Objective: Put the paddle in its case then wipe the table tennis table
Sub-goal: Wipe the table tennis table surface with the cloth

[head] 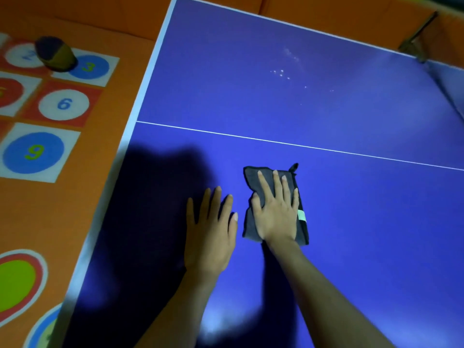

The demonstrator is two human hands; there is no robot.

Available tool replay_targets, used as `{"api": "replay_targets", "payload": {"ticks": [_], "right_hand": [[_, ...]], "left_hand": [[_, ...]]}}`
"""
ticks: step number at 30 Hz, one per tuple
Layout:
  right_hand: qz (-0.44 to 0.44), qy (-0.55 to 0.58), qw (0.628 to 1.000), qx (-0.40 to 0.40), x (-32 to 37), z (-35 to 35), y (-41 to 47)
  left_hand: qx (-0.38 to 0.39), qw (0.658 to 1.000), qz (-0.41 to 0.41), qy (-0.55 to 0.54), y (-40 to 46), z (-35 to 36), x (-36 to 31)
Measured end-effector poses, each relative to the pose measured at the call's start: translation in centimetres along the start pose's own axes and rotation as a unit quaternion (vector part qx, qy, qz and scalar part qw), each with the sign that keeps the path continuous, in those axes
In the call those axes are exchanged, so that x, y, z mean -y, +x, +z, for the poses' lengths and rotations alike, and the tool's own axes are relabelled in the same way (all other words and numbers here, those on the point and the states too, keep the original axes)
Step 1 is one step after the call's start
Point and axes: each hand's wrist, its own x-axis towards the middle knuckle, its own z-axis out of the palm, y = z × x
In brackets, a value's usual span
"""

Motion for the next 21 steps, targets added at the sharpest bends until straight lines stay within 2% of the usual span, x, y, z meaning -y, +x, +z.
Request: {"api": "replay_targets", "payload": {"ticks": [6, 11, 16, 21], "right_hand": [[-0.005, 0.011, 1.0, -0.008, 0.3, -0.1, 10.2], [-0.013, 0.019, 1.0, -0.005, 0.0, 0.3, 13.9], [-0.034, 0.025, 0.999, 0.007, -0.7, 0.3, 11.3], [-0.024, 0.02, 0.999, 0.006, -2.1, 0.0, 2.5]], "left_hand": [[0.028, 0.999, 0.01, 0.032, 0.5, 0.1, 0.1], [0.021, 0.999, -0.001, 0.025, 0.7, 0.2, 0.1], [0.002, 1.0, -0.017, -0.014, 0.5, 0.5, 0.2], [-0.063, 0.994, 0.037, -0.085, 0.6, 0.0, 0.8]]}}
